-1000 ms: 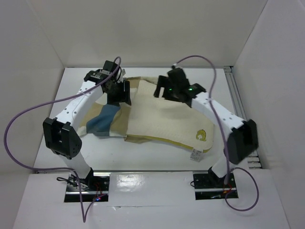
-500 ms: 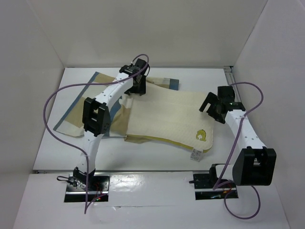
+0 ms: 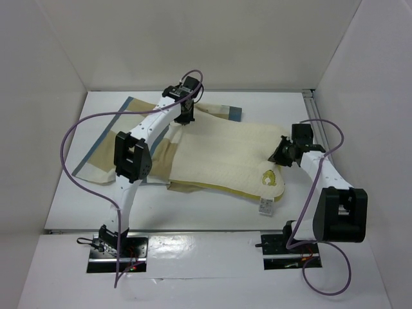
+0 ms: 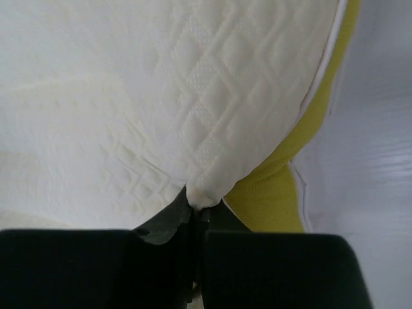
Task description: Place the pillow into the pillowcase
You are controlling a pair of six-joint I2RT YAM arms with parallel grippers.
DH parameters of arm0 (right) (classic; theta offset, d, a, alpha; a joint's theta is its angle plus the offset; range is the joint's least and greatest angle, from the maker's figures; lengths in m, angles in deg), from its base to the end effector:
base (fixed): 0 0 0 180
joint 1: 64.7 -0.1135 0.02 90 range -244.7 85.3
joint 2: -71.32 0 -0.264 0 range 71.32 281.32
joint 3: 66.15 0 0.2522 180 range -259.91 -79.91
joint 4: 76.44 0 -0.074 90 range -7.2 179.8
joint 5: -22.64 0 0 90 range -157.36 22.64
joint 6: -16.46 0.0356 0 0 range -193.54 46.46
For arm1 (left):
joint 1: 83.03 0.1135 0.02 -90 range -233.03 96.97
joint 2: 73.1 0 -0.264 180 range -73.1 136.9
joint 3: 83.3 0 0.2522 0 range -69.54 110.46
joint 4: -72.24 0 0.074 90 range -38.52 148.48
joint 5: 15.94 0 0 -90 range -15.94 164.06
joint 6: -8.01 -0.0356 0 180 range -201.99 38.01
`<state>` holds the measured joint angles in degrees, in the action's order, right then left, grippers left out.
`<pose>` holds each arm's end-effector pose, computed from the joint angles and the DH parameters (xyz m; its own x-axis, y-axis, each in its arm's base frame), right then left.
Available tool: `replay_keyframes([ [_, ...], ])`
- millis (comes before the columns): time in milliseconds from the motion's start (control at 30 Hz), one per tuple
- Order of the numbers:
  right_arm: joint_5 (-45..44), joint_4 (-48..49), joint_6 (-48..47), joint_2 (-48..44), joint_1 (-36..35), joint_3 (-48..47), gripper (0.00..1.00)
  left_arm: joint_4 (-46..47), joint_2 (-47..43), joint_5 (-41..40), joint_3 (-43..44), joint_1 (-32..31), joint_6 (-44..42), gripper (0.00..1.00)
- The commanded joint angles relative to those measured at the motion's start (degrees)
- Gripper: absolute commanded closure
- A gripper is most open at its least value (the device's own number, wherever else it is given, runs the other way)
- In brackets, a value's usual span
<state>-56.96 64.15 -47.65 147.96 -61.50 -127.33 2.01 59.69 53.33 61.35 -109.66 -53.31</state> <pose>0.2647 -0.0084 0.2140 -0.7559 0.4724 -0.4532 0.3126 0.8688 0.3841 0.4548 -0.2139 0.2677 -0.7893 -0.1063 -0.6047 -0.1431 0.9896 0.0127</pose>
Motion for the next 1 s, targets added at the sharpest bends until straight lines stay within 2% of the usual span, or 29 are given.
replay_keyframes([
  [0, 10.2, 6.8, -0.9, -1.7, -2.3, -0.6, 1.0, 3.1, -1.4, 7.4, 1.5, -0.1, -4.8, 1.0],
  [200, 11.3, 2.2, -1.5, -10.6, -12.0, -11.8, 1.0, 5.6, -6.1, 20.7, 0.9, -4.1, -9.9, 1.0],
  [233, 11.3, 0.3, -1.5, -10.6, -15.9, -13.3, 1.0, 6.3, -6.9, 23.3, 0.9, -4.1, -9.9, 1.0],
  [267, 10.7, -0.4, -1.5, -11.4, -17.9, -14.4, 1.0, 6.3, -8.2, 28.4, 0.9, -4.1, -9.3, 1.0],
  [300, 9.0, -0.4, -1.5, -12.5, -21.9, -16.1, 1.0, 6.3, -8.8, 31.2, 0.9, -4.1, -8.4, 1.0],
  [367, 5.9, -4.5, -1.5, -13.0, -24.9, -17.8, 1.0, 7.5, -9.9, 36.3, 0.9, -4.7, -7.2, 1.0],
  [433, 3.6, -6.7, -1.5, -13.5, -27.5, -18.3, 1.0, 7.5, -10.6, 38.4, 0.9, -4.7, -6.1, 1.0],
  [533, 2.5, -7.6, -0.9, -14.6, -29.5, -14.9, 1.0, 8.1, -9.5, 36.2, 0.3, -4.7, -5.6, 1.0],
  [700, -6.4, -8.8, 0.8, -14.6, -29.5, -8.6, 1.0, 6.3, -6.4, 32.5, 0.3, -4.7, -5.6, 1.0],
  [833, -8.4, -6.9, 1.4, -14.0, -26.8, -4.8, 1.0, 6.5, -6.1, 33.9, -1.3, -5.7, -8.3, 1.0],
  [967, -11.5, -8.9, 2.5, -8.2, -25.6, -6.3, 1.0, 0.5, -0.4, 30.9, 4.8, -5.7, -8.3, 0.87],
])
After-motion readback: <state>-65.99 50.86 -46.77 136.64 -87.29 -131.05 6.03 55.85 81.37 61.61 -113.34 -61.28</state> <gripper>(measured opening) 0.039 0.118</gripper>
